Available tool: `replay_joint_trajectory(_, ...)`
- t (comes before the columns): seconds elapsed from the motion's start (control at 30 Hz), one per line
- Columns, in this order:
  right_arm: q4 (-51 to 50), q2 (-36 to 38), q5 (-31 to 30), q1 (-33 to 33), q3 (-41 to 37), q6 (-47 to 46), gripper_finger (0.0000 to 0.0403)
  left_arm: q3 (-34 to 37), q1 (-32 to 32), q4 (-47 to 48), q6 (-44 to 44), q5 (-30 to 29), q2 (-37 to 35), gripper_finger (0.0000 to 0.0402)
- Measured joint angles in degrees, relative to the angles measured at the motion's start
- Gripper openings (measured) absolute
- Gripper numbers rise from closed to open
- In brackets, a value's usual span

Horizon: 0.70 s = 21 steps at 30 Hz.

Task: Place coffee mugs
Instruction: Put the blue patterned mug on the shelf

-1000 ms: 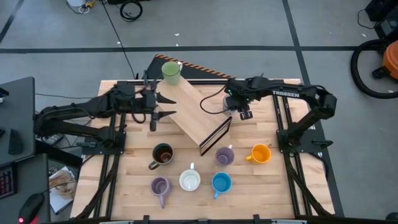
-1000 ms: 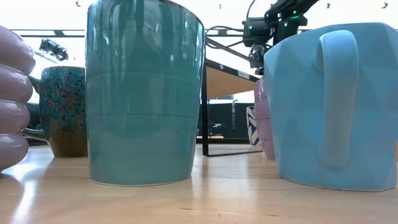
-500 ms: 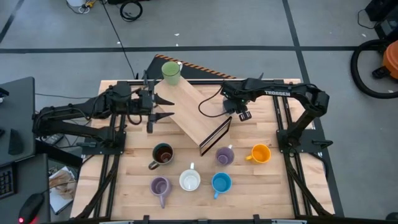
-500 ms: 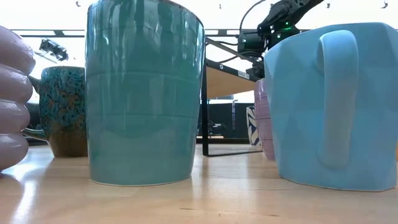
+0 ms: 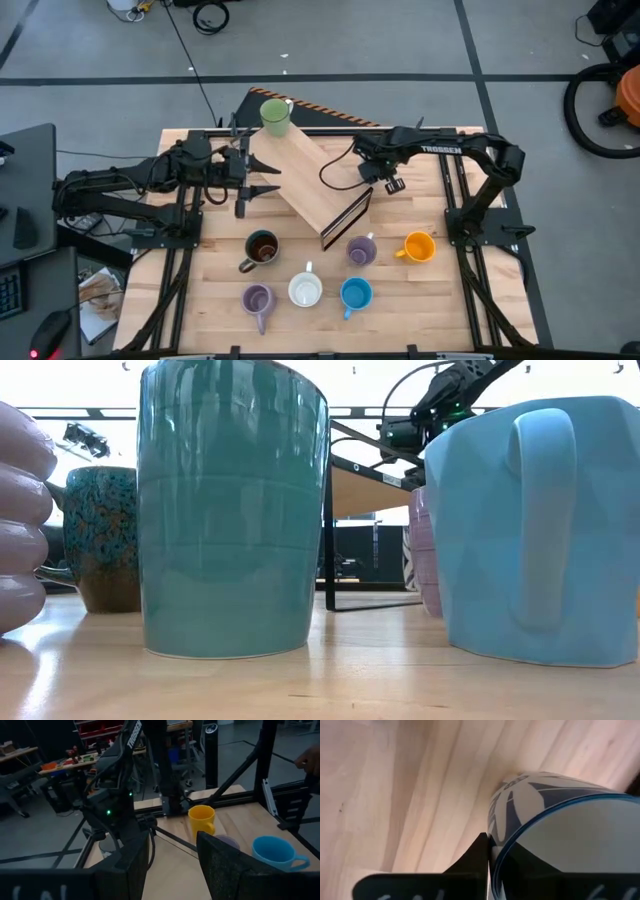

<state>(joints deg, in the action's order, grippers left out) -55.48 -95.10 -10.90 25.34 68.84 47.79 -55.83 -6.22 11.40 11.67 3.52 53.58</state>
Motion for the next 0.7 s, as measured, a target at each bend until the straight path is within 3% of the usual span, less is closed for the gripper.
replay_joint_trajectory(0.4,-0.94,4.88,-7.04,-2.6,0.0,-1.07,0.0037,0.0,-0.06,1.77,3.17,-2.48,0.09,0.0172)
replay_joint_trajectory(0.7,3.25,11.31,-7.26,-4.13,0.04,0.24,0.0038,0.0,-0.09,0.52,3.54,-2.47,0.09,0.0172)
